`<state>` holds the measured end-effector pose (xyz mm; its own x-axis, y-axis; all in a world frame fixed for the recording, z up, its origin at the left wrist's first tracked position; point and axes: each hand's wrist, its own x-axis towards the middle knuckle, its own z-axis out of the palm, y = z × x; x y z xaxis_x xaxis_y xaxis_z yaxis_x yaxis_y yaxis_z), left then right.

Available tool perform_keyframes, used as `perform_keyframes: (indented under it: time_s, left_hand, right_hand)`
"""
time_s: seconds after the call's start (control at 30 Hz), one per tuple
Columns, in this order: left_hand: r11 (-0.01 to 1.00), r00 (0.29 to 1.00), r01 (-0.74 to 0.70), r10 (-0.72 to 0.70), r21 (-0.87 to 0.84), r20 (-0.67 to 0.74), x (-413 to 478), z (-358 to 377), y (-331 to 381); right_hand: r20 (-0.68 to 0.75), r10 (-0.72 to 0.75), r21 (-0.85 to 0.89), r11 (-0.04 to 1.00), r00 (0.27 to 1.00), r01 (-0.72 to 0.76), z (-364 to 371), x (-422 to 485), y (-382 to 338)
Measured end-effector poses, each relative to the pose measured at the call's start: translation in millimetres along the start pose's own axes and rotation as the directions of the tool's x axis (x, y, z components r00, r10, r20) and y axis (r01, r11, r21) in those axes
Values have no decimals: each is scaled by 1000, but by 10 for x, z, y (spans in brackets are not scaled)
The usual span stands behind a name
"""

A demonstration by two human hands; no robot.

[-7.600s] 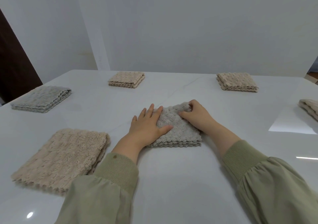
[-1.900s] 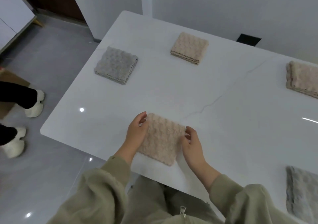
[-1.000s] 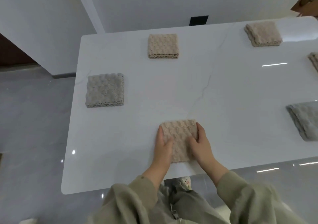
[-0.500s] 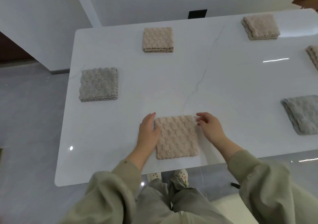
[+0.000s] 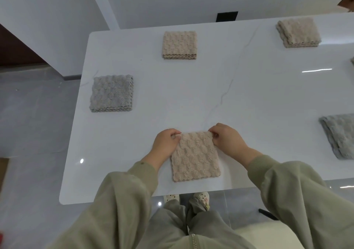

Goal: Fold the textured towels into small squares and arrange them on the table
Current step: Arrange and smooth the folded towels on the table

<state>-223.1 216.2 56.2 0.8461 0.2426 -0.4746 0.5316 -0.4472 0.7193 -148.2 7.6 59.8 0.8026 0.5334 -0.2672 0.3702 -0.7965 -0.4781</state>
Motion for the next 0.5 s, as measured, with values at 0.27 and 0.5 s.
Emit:
perform_keyframes:
  time_s: [0.27, 0.5]
  left_hand:
    - [997, 999, -29, 31, 77, -23, 12, 7, 1]
    - [964, 980, -197, 193, 176, 40, 36, 75, -20]
  right_hand:
    - [-48, -97, -140, 986, 994, 90, 27, -20, 129]
    - [-64, -230, -224, 952, 971, 211, 57, -100, -208]
